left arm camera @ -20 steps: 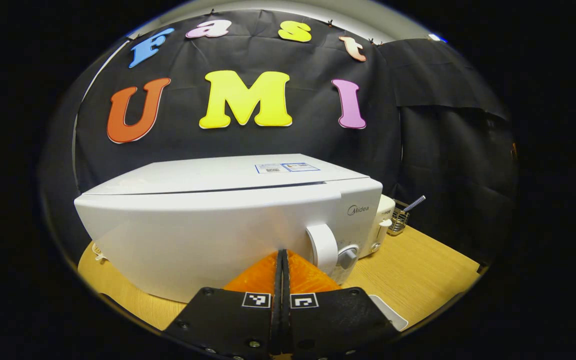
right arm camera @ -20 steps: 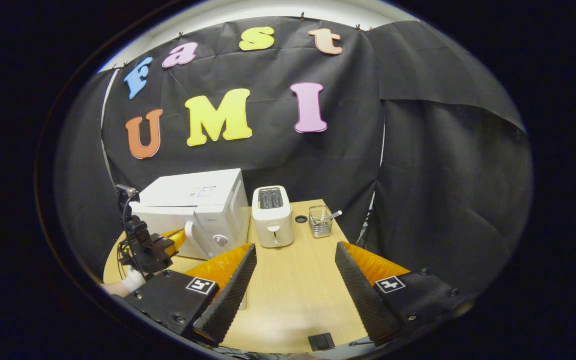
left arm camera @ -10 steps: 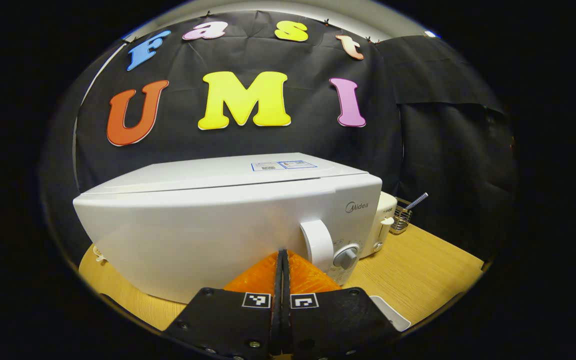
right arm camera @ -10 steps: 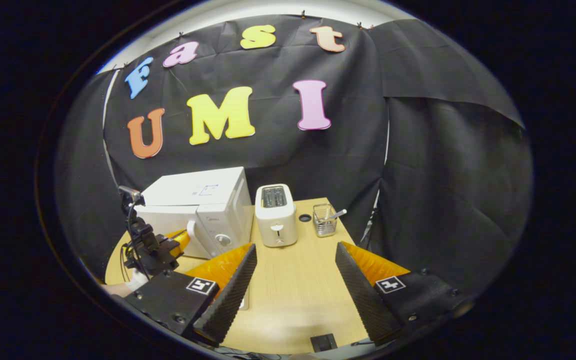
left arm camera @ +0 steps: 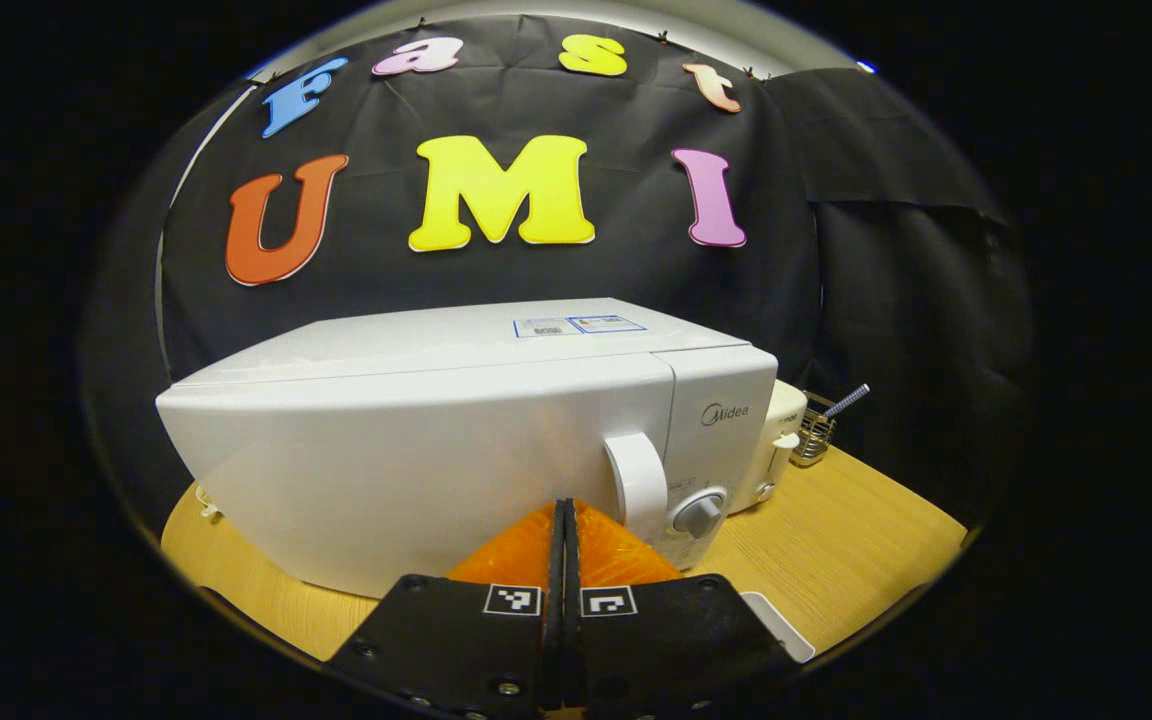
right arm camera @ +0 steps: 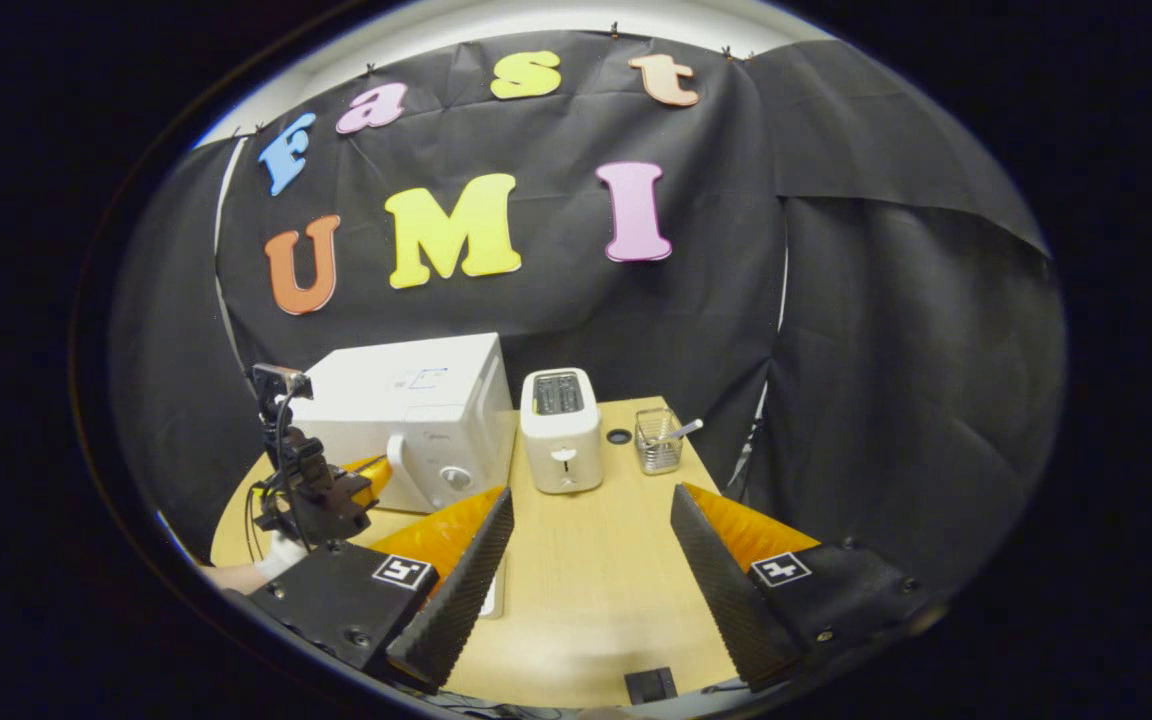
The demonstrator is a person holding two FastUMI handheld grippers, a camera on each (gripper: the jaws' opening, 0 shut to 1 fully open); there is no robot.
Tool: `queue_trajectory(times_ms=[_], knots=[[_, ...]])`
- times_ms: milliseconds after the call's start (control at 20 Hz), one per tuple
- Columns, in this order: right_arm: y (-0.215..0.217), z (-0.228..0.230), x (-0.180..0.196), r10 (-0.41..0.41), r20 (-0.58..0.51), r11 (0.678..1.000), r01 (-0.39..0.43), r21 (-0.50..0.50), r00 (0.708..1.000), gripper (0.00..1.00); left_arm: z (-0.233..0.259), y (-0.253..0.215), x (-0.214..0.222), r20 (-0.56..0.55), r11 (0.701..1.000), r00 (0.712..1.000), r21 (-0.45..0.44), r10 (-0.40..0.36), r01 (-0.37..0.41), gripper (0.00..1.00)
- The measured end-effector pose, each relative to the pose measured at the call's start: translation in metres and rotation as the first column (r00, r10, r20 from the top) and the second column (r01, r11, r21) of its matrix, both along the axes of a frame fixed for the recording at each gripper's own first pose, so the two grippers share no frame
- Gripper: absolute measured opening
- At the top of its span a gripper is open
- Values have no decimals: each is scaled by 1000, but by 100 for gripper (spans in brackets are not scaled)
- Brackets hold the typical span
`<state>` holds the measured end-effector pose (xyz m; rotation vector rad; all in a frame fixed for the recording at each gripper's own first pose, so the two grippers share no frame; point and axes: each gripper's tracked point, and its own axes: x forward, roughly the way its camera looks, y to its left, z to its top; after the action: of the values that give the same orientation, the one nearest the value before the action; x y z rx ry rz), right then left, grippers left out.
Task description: Open the microwave oven with the left hand, put the food in, and close the microwave oven.
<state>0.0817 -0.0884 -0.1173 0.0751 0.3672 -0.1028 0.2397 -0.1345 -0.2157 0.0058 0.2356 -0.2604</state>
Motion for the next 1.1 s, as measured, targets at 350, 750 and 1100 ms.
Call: queue_trajectory(times_ms=[350, 750, 1100], knots=[[14, 2, 19, 141, 46, 990, -142, 4, 989, 100, 30, 23, -53, 1, 996, 997, 20, 83, -83, 63], [48, 51, 15, 242, 175, 970, -245, -3, 954, 100, 139, 73, -147, 154, 974, 964, 42, 216, -225, 97], [75, 113, -31, 167, 314, 986, -167, -26, 935, 100, 228, 120, -211, 270, 973, 940, 35, 211, -228, 96]])
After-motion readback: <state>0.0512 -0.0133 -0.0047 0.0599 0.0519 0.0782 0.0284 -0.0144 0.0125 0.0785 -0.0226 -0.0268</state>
